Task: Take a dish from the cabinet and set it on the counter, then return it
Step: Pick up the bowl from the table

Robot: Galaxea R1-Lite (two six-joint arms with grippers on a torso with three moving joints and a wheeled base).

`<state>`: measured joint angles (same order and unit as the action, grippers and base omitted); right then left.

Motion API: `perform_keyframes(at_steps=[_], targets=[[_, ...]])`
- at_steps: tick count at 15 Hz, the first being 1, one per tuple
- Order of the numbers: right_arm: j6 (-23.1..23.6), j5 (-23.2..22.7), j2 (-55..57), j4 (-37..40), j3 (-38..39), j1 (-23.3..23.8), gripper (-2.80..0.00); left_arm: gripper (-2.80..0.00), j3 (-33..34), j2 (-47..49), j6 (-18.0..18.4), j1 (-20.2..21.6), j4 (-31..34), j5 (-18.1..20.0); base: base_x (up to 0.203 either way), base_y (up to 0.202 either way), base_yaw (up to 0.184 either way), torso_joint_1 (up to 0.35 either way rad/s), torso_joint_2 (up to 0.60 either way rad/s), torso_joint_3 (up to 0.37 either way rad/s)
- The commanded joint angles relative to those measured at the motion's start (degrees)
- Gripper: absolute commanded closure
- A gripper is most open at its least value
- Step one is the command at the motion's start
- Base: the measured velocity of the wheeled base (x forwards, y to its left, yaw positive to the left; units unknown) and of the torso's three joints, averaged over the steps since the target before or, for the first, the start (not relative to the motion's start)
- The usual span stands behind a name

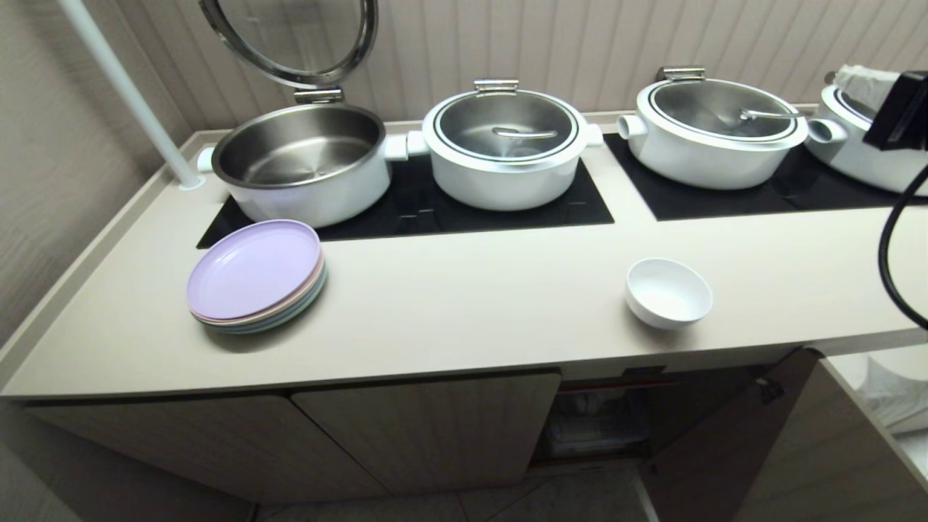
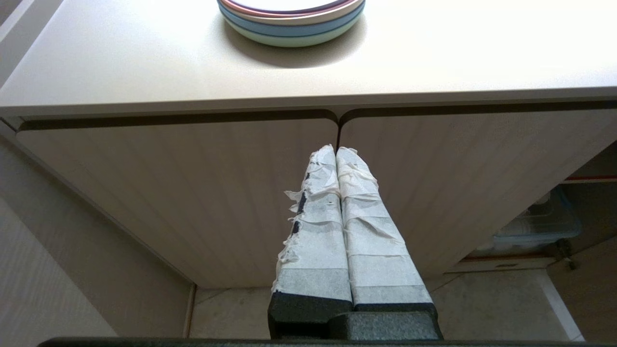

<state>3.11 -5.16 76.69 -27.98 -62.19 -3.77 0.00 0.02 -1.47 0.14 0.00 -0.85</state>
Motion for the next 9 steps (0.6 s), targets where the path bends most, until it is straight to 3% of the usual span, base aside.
perform_keyframes(at_steps=[1, 5, 9], targets=[[0.1, 0.2, -4.3, -0.3, 1.6, 0.0, 0.00, 0.00, 0.0, 0.0, 0.0, 0.0, 0.0, 0.0, 0.000, 0.000, 0.000, 0.000, 0.00, 0.000], [0.5, 0.8, -8.5, -0.8, 5.8, 0.4, 0.00, 0.00, 0.0, 0.0, 0.0, 0.0, 0.0, 0.0, 0.000, 0.000, 0.000, 0.000, 0.00, 0.000], [1.7, 1.0, -14.9, -2.3, 18.6, 0.8, 0.00, 0.00, 0.0, 0.0, 0.0, 0.0, 0.0, 0.0, 0.000, 0.000, 0.000, 0.000, 0.00, 0.000]])
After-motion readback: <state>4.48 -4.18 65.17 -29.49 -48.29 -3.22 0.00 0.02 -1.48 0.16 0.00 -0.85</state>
